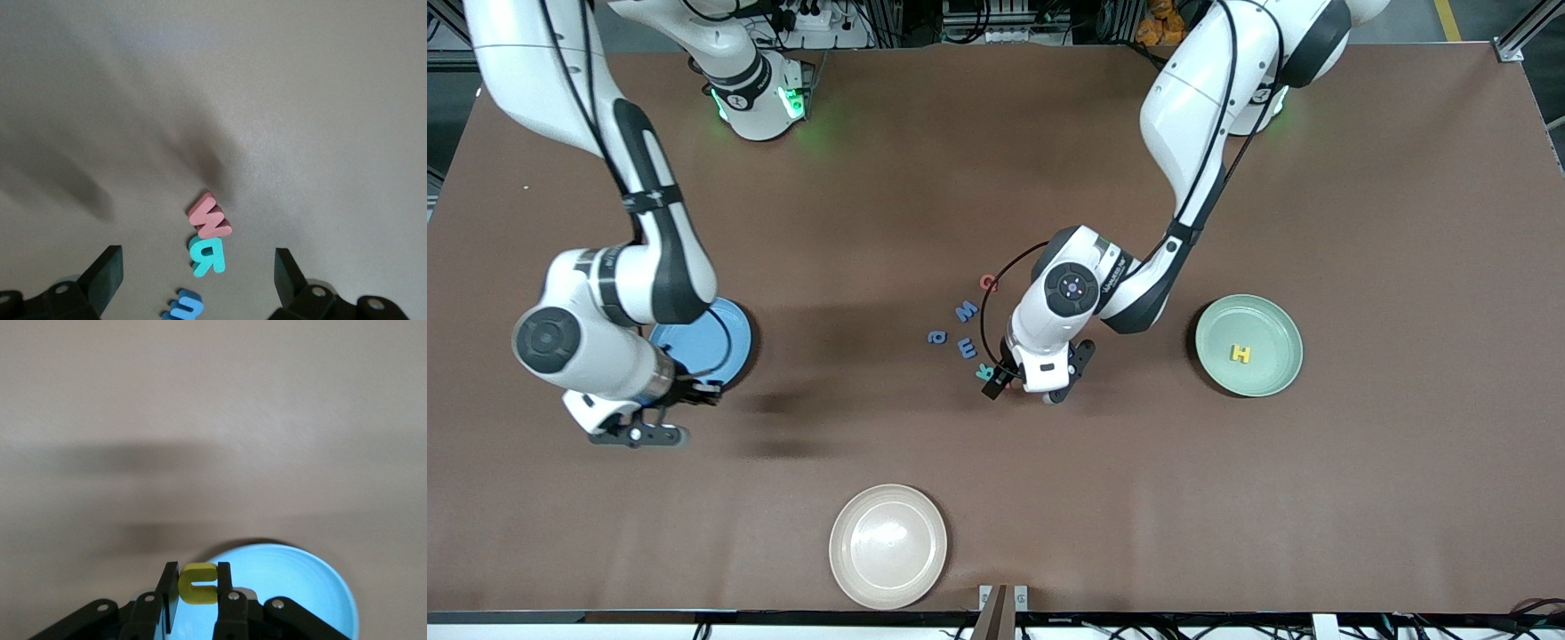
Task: Sort upper and lower case letters into plates
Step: 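Place the u on the blue plate while the left gripper grasps the R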
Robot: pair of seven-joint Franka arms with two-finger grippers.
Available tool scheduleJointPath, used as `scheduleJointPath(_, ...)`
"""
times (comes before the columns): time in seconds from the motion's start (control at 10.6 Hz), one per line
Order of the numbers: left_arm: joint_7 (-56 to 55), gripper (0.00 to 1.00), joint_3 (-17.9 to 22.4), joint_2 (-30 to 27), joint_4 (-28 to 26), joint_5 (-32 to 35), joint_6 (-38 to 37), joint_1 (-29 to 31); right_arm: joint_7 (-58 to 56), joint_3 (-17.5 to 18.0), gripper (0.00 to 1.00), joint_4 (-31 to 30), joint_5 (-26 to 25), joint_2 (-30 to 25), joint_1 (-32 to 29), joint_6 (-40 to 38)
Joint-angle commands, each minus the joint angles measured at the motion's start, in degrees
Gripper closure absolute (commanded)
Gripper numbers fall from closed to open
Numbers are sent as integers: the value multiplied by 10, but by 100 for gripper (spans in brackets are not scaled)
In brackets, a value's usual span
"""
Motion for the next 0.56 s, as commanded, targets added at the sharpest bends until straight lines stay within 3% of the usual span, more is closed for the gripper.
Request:
scheduleJointPath(0.0, -30, 0, 15, 27, 35, -26, 2, -17, -19, 11, 100, -87, -7, -50, -17, 17)
scheduleJointPath(0.28, -33, 0, 31, 45, 58, -93, 2, -29, -22, 11, 98, -123, -8, -58, -17, 12)
scheduleJointPath(0.38, -33, 4, 32, 52, 62, -104, 2, -31, -22, 11, 96, -140, -9, -58, -17, 13)
scheduleJointPath(0.47, -33, 11, 34, 57, 63, -113, 2, -31, -22, 10, 87, -149, -9, -60, -17, 10)
